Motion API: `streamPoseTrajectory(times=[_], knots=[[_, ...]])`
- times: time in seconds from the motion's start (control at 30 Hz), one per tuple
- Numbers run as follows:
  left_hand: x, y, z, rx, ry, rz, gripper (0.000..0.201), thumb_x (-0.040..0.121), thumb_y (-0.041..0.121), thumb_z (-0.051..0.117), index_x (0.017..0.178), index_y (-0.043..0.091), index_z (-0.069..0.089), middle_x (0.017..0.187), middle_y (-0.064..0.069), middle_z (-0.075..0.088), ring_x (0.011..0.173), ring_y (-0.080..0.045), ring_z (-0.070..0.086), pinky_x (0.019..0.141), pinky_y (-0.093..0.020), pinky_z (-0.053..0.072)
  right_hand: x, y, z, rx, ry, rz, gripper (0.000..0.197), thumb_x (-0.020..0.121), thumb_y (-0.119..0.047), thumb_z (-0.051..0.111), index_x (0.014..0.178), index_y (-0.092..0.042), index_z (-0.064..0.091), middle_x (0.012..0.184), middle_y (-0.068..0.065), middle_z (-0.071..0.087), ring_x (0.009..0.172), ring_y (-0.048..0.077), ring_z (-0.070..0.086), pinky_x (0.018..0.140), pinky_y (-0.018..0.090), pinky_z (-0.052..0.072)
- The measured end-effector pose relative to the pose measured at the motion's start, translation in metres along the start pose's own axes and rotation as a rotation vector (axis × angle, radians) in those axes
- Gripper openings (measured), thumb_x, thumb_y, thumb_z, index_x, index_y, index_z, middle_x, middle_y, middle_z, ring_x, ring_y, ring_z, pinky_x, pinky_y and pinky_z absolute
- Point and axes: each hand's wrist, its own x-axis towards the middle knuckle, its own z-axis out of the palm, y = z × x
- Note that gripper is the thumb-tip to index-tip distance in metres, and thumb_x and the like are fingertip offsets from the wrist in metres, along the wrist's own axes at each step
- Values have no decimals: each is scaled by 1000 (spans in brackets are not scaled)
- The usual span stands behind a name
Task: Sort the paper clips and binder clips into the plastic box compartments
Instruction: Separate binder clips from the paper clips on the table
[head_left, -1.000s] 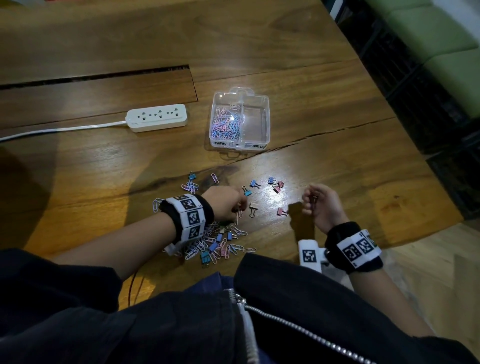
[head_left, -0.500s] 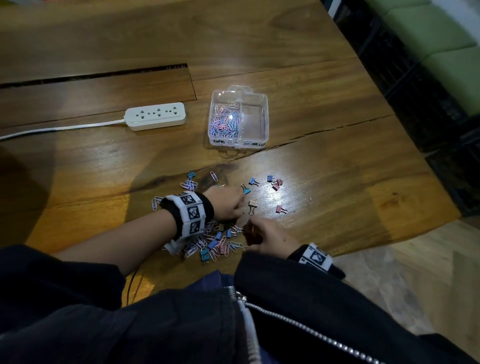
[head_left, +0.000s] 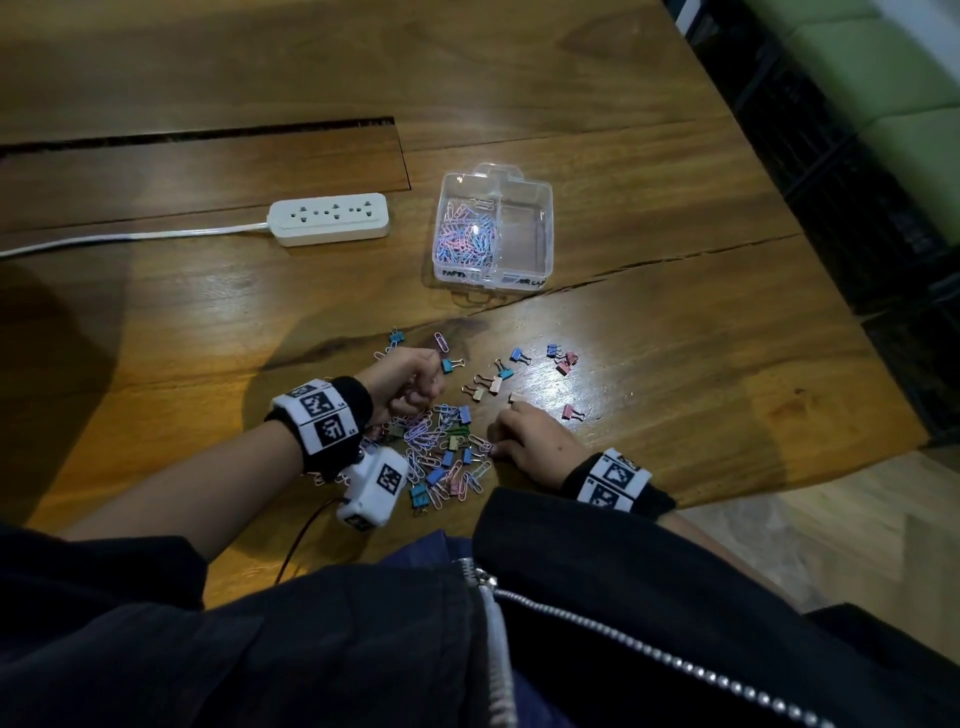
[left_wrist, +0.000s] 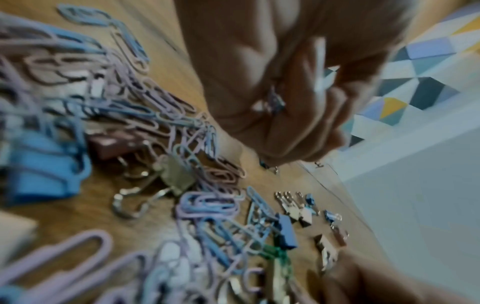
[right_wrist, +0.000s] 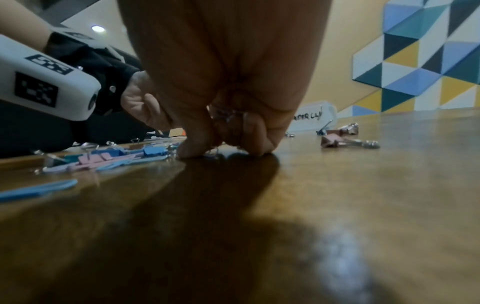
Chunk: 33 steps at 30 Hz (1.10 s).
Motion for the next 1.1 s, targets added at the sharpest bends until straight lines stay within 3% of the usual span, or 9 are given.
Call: streamPoseTrajectory(times=[0.13, 0.23, 0.37, 0.57, 0.7, 0.87, 0.97, 1.03, 1.1], knots=[[-6, -9, 5, 455, 31, 20, 25, 86, -1, 40, 65, 10, 47, 54, 2, 47, 39, -7, 41, 39, -15, 34, 0, -1, 2, 9, -18, 9, 6, 89, -19, 52, 87, -15, 48, 96, -3, 38, 86, 12, 40, 83, 27, 41], [-6, -15, 12, 1056, 50, 126, 11, 86, 20, 58, 78, 13, 56, 80, -2, 56, 71, -14, 52, 61, -21, 41, -1, -2, -1, 163, 45, 82, 23, 87, -14, 56, 70, -21, 43, 82, -5, 46, 71, 5, 43, 63, 17, 36], [-1, -18, 21, 1462, 216, 164, 44, 76, 48, 64, 103, 15, 51, 98, 1, 51, 95, -19, 54, 77, -30, 47, 1, 2, -10, 540, 120, 206, 26, 81, -7, 63, 66, -18, 46, 69, -5, 52, 64, 5, 49, 57, 16, 38], [3, -23, 33, 1570, 260, 160, 46, 81, 47, 60, 106, 9, 54, 109, -7, 58, 97, -23, 58, 79, -34, 50, 0, 8, -22, 1016, 110, 216, 21, 87, 6, 46, 85, -12, 56, 80, 1, 54, 62, 8, 46, 49, 13, 40], [1, -26, 34, 1625, 201, 217, 31, 93, 33, 46, 111, 8, 52, 113, -8, 55, 100, -23, 58, 81, -34, 50, 1, 6, -22, 1140, 92, 290, 30, 93, 2, 32, 77, -10, 55, 69, 2, 46, 57, 10, 37, 51, 20, 29], [0, -25, 22, 1472, 140, 242, 26, 96, 26, 37, 104, 6, 51, 100, -6, 48, 83, -17, 48, 74, -29, 44, 3, -1, -20, 1225, 46, 341, 23, 94, -9, 37, 77, -12, 52, 66, 0, 45, 56, 10, 41, 52, 20, 33], [0, -17, 14, 1189, 126, 233, 21, 96, 23, 41, 94, 6, 53, 86, -5, 48, 73, -17, 44, 63, -23, 39, 5, -4, -13, 956, 70, 310, 18, 90, -18, 53, 72, -16, 49, 67, -2, 51, 53, 6, 48, 51, 15, 43], [1, -13, 11, 1026, 156, 241, 21, 94, 21, 45, 97, 4, 57, 75, 2, 46, 63, -11, 42, 58, -18, 35, 7, -6, -7, 634, 111, 242, 13, 82, -19, 64, 79, -17, 52, 82, 1, 58, 71, 12, 57, 71, 22, 52], [3, -10, 10, 866, 193, 253, 14, 92, 19, 50, 92, 8, 58, 66, 5, 44, 56, -7, 39, 53, -18, 33, 6, -9, -3, 342, 99, 183, 21, 78, -20, 68, 94, -15, 55, 94, -3, 54, 86, 13, 51, 79, 26, 44]])
